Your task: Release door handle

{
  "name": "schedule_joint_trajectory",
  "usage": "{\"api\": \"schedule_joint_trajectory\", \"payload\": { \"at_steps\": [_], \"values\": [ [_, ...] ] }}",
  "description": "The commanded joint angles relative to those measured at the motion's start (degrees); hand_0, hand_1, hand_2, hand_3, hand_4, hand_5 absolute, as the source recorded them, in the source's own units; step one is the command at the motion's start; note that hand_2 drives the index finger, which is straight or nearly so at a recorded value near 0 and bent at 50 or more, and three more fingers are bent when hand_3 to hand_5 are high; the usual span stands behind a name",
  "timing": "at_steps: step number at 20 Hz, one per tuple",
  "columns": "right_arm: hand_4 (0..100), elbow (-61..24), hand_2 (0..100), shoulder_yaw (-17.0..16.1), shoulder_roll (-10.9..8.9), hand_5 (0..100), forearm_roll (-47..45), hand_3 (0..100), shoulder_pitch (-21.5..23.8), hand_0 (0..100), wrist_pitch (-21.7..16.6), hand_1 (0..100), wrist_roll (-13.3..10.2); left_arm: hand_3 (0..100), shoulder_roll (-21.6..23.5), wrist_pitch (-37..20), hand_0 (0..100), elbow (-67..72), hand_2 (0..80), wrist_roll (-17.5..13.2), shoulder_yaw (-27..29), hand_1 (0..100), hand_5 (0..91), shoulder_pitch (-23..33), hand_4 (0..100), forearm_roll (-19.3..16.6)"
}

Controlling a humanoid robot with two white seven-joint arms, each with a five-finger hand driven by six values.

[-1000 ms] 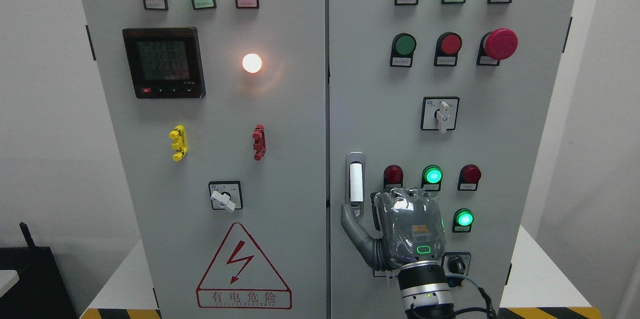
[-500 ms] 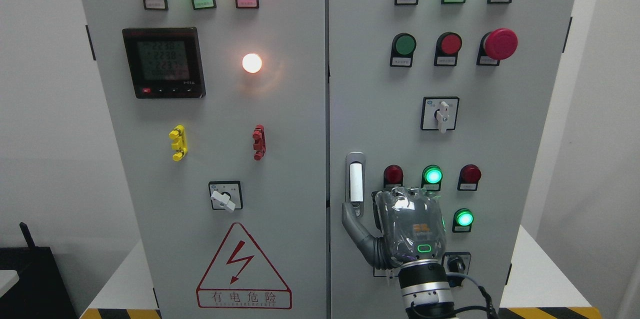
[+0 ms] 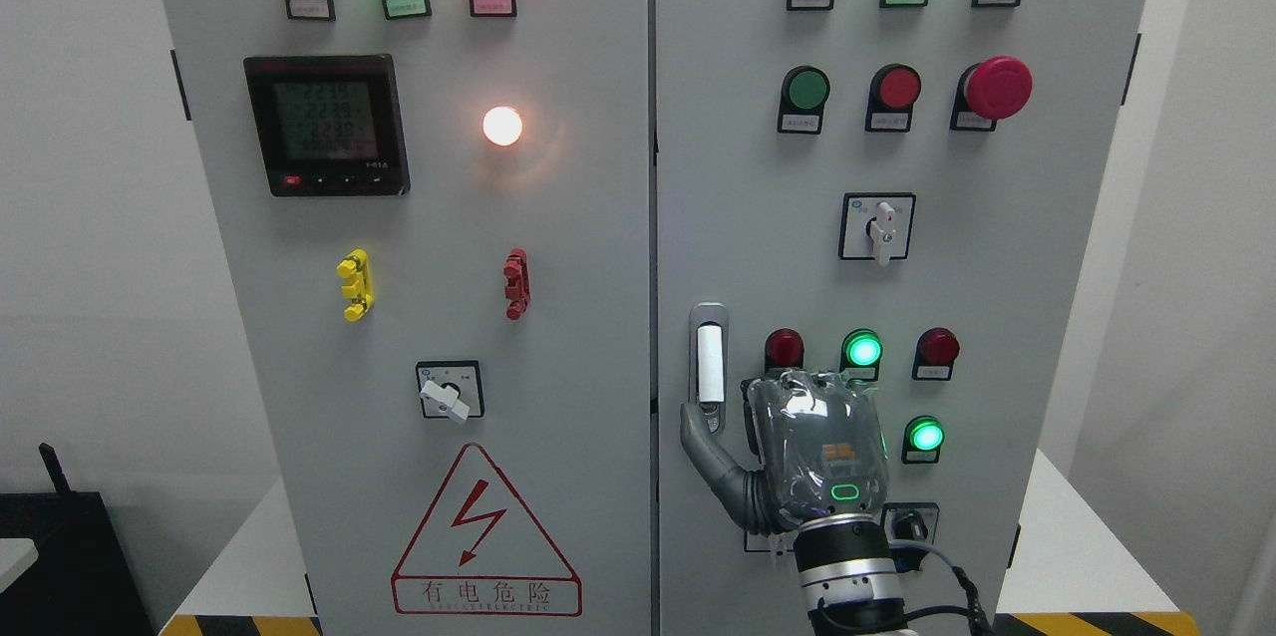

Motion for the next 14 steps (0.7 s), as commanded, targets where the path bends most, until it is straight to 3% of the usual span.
{"api": "schedule_joint_trajectory", "payload": {
  "at_steps": [1, 14],
  "values": [
    [100, 1.2, 95, -0.1, -0.02, 95, 0.2, 100, -0.6, 35, 0.0, 3, 0.0, 0, 0.0, 0.0, 12, 1.0, 0.0, 0.0, 0.6, 39, 0.0, 0.0, 0, 0.0],
    [100, 0.9, 95, -0.2, 0.06, 95, 0.2, 100, -0.5, 35, 0.1, 5, -0.2, 0, 0.0, 0.0, 12, 1.0, 0.0, 0.0, 0.6, 39, 0.0, 0.0, 0, 0.0]
  ]
}}
